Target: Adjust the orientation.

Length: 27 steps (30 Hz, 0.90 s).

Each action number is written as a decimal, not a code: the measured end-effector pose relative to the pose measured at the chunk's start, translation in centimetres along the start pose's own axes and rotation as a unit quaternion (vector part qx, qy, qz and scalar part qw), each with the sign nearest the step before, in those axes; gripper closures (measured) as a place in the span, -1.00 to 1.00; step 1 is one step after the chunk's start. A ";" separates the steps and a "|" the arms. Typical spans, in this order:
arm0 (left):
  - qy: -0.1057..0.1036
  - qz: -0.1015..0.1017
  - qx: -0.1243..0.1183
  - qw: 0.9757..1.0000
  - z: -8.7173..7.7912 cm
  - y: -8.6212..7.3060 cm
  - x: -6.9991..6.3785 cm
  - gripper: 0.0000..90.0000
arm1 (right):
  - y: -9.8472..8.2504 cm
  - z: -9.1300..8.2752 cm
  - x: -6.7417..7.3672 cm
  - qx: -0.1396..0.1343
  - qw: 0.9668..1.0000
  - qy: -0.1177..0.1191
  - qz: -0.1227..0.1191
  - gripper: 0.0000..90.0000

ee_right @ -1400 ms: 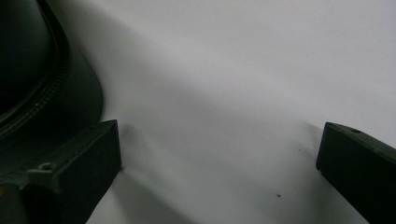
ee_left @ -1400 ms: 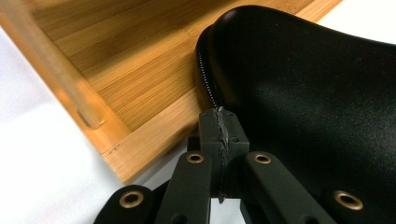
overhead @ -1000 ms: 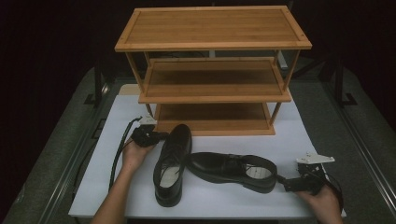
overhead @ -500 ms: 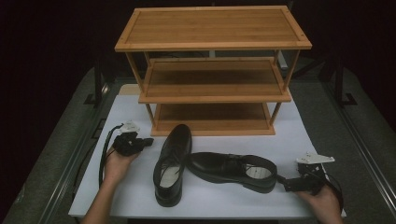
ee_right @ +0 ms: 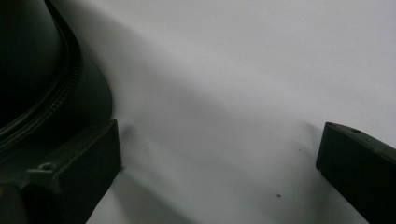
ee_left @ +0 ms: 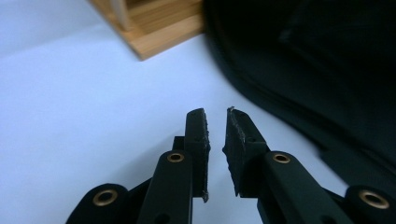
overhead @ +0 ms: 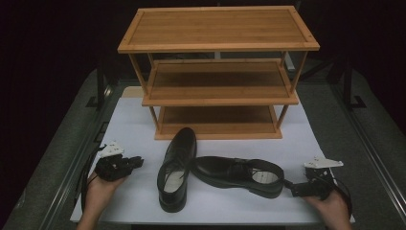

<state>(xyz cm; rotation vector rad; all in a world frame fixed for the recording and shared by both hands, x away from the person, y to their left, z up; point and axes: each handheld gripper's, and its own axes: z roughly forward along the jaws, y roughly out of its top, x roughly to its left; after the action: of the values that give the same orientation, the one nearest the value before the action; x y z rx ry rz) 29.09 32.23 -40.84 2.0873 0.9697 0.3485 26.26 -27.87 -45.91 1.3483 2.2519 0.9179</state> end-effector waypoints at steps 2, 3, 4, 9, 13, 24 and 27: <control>-0.003 0.000 0.003 1.000 -0.1 -0.3 -0.5 0.70 | 0.0 0.0 0.0 0.001 1.000 0.000 0.000 -1.00; -0.005 0.002 0.007 1.000 -0.2 -0.6 -0.7 0.70 | 0.0 0.0 0.0 0.001 1.000 0.000 0.000 -1.00; -0.005 0.002 0.007 1.000 -0.2 -0.6 -0.7 0.69 | 0.0 0.0 0.0 0.000 1.000 0.000 0.000 -1.00; 0.000 0.007 0.028 1.000 -0.1 -2.3 -1.6 0.52 | 0.0 0.0 0.0 0.000 1.000 0.000 0.001 -1.00; 0.011 0.013 0.038 0.999 0.1 -3.2 -1.9 0.27 | 0.0 0.0 0.0 0.000 1.000 0.001 0.002 -1.00; 0.045 0.025 0.025 0.998 1.2 -4.4 -1.9 -0.40 | 0.0 -0.3 -0.3 -0.006 1.000 0.000 0.006 -0.85; 0.063 0.008 0.030 0.998 1.4 -4.4 -1.6 -0.64 | -0.3 -0.7 -0.8 -0.015 1.000 0.002 0.008 -0.69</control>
<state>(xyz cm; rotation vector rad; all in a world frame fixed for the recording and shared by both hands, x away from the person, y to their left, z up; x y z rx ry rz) 26.51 32.03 -44.93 2.1487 1.0485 0.4690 26.05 -28.90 -45.60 1.3557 2.2232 0.9567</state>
